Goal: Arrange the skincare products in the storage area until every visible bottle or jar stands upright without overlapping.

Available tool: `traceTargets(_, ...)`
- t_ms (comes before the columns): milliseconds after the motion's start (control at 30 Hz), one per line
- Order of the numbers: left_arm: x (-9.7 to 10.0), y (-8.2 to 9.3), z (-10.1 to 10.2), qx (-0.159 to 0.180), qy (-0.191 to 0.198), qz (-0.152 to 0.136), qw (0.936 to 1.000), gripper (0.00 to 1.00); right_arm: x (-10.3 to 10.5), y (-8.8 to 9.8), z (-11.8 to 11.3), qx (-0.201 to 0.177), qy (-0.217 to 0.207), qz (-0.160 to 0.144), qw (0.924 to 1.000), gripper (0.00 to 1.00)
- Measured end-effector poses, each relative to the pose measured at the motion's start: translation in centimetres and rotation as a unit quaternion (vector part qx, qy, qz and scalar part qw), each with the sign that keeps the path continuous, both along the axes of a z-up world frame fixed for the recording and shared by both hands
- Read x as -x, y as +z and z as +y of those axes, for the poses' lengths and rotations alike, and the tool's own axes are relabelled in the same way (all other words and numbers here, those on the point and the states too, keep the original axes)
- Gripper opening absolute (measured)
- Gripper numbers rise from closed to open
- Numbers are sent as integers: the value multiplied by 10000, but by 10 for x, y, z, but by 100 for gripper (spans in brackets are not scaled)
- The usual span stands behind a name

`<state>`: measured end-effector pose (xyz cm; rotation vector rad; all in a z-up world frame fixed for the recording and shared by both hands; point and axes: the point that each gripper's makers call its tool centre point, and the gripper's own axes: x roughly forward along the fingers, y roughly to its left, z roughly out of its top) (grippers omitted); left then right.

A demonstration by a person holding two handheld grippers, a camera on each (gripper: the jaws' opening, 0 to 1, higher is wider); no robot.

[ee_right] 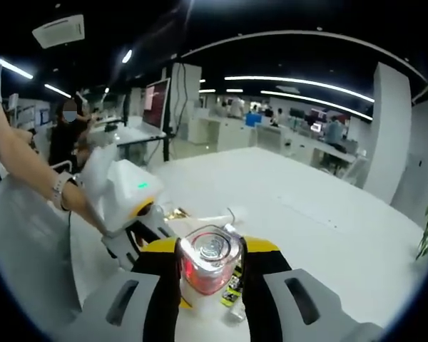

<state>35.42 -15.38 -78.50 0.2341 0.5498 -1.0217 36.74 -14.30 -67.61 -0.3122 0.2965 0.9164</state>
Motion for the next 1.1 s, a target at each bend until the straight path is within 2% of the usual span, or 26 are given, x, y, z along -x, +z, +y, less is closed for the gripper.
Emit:
traceTargets(100,0,0,1,-11,-3,-16,10000,22,2,1,1,-76,16,41,10000,33)
traceTargets(333,1,5,2,42,8,-43,10000,23,4,-1,1,2,28,79,10000,38)
traceTargets(533,6,11,8,-3,11,-112,9999,26,6,-2,0,59,9,96,9999,47)
traceTargets(700,6,13,20,-75,120,-129,9998,27,7,-3,0,72,-47,170,9998,54)
traceTargets(800,5,13,27,-84,179,-127,9997,27,9,-2,1,63,-44,201,9998,62)
traceTargets(900,6,14,32,-85,236,-102,9996,27,12,-2,0,119,-79,235,9996,75)
traceTargets(1100,8,14,43,-71,348,-55,9994,26,20,-5,-2,219,-85,294,9993,89)
